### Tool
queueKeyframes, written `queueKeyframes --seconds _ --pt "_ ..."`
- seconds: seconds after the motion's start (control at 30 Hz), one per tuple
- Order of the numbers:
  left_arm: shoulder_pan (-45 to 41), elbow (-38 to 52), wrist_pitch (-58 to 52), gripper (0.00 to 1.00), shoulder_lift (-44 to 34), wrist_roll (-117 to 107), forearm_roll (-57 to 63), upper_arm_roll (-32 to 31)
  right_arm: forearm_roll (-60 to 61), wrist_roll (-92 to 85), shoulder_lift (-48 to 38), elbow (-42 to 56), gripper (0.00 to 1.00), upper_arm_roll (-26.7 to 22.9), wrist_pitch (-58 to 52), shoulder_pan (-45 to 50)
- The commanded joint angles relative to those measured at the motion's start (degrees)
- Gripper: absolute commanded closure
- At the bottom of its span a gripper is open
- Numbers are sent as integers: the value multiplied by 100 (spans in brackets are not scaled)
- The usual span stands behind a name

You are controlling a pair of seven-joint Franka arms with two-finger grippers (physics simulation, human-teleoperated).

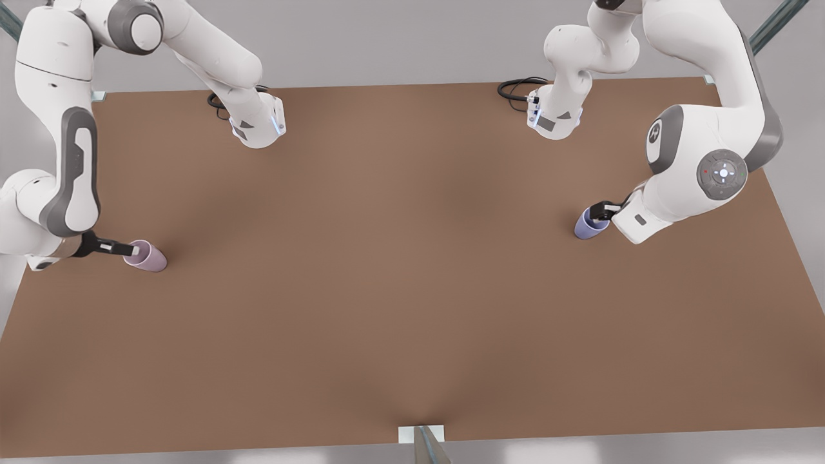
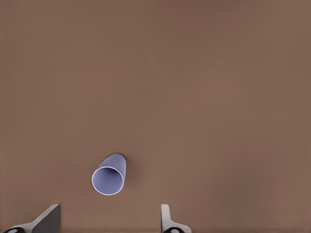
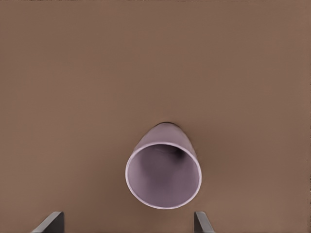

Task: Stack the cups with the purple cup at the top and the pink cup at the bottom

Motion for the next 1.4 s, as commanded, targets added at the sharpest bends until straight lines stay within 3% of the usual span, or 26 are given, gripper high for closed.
queueKeyframes --seconds 0.0,0.3,0.47,0.53,0.57,0.6,1.07,1.13,1.2,1.3,1.37 --pt "-1 7 -18 0 -6 8 4 3 -35 -1056 39 -7 0 0 352 -20" --pt "-1 7 -45 0 -32 16 13 3 -123 -1522 478 -156 0 -105 739 -327" --pt "8 7 -80 0 -32 16 13 3 -132 -1548 900 -77 6 -114 1397 -398" --pt "8 7 -80 0 -32 16 21 3 -132 -1548 944 -69 20 -105 1407 -371" --pt "-1 7 -80 0 -32 16 21 3 -132 -1548 944 -51 45 -105 1407 -380" --pt "8 7 -80 0 -32 16 21 3 -132 -1548 953 -42 78 -114 1407 -380" --pt "-1 51 -238 0 -111 16 39 21 -132 -1531 865 -16 79 -105 1284 -345" --pt "-1 51 -238 0 -111 16 39 21 -132 -1443 628 46 79 -52 862 -310" --pt "8 51 -264 0 -94 16 48 21 -123 -1303 408 230 79 290 616 -301" --pt "8 43 -256 0 -41 8 -5 29 -123 -116 417 819 79 1379 299 -292" --pt "17 51 -150 0 -24 16 39 29 -597 -28 416 890 79 1785 282 410"
